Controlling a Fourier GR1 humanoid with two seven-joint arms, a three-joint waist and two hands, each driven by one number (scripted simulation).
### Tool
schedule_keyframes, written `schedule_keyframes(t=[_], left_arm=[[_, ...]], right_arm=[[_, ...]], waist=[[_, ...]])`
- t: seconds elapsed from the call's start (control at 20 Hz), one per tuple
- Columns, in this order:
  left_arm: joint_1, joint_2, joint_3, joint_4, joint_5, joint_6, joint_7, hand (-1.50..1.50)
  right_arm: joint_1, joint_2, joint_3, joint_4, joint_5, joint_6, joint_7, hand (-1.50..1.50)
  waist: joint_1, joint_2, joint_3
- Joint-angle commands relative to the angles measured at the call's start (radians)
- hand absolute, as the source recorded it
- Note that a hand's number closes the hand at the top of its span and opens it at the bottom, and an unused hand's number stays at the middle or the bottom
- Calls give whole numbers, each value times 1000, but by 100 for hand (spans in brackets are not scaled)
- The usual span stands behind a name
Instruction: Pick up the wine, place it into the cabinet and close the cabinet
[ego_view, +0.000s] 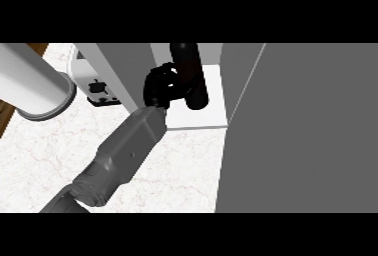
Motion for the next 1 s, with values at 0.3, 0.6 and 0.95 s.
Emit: schedule_keyframes(t=[0.3,0.6,0.95], left_arm=[[-31,0,-11,-6,71,31,-24,150],[-3,0,-63,-14,98,28,-38,150],[91,0,-176,-109,149,50,-84,150]], right_arm=[[-57,16,34,68,20,9,-39,-150],[-83,8,14,91,-7,19,-46,-150],[-71,8,12,66,-20,11,-21,-150]], waist=[[-38,7,0],[-60,13,0],[-74,9,0]])
